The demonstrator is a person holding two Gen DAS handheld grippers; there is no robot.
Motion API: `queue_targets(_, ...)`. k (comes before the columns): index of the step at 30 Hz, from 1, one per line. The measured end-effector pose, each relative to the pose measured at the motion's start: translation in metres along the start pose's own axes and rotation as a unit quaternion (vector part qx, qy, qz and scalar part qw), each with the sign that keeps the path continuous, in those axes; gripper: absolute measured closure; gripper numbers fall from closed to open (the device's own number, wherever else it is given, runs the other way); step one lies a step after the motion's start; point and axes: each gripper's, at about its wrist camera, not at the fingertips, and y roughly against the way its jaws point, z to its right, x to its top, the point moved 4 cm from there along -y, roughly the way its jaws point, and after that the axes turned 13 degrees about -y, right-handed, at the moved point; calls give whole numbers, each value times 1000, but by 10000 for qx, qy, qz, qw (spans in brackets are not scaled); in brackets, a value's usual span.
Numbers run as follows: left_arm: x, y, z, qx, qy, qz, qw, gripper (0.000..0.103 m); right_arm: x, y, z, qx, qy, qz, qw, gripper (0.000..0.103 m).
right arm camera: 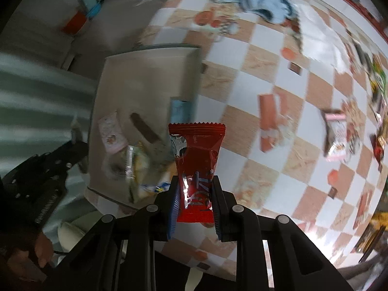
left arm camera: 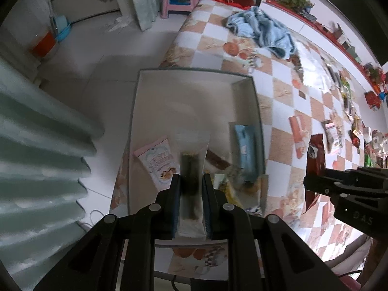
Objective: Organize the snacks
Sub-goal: 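Carry the clear stick packet and red candy over the white tray with both tools, then open left tool dropping the stick packet while right tool releases the red candy into tray, then move both tools away from the tray toward the remaining snacks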
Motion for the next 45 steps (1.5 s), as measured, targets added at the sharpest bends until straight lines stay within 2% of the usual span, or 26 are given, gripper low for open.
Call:
queue_targets(20, -1, -33, -17, 111, 169, -319, 9993, 83, 28, -40, -60, -138, 439, -347, 9983, 77)
queue_targets(23, -3, -34, -16, 103, 147, -311, 9994, 80, 29, -42, -61, -197, 477, -365, 9980, 77)
queue_targets(24, -3, -34, -16, 95, 141, -308, 9994, 74, 28, -42, -61, -204, 481, -370, 9979, 77)
queue_targets(25, -4, -34, -16, 121, 137, -309, 9994, 60, 28, -42, -60, -213, 475, -377, 9979, 73)
queue_targets(26, -5, -33, -16, 180, 145, -294, 9993, 52, 27, -41, -59, -224, 461, -371, 9980, 66)
queue_targets(27, -5, -32, -16, 235, 158, -275, 9992, 38, 27, -40, -58, -235, 455, -341, 9981, 41)
queue_targets(28, -5, -29, -16, 293, 169, -230, 9992, 33, 27, -37, -57, -247, 457, -266, 9983, 28)
queue_targets(34, -4, -22, -9, 374, 76, -155, 9992, 24, 19, -28, -38, -180, 290, -271, 9991, 28)
queue_targets(35, -3, -22, -8, 363, 57, -158, 9992, 24, 18, -26, -34, -174, 237, -276, 9992, 25)
queue_targets(37, -2, -20, -3, 343, 14, -131, 9993, 24, 15, -23, -24, -186, 129, -260, 9994, 6)
queue_targets(45, 0, -12, 11, 463, -180, -91, 9987, 23, 0, -16, 14, -178, -367, -308, 9987, 6)
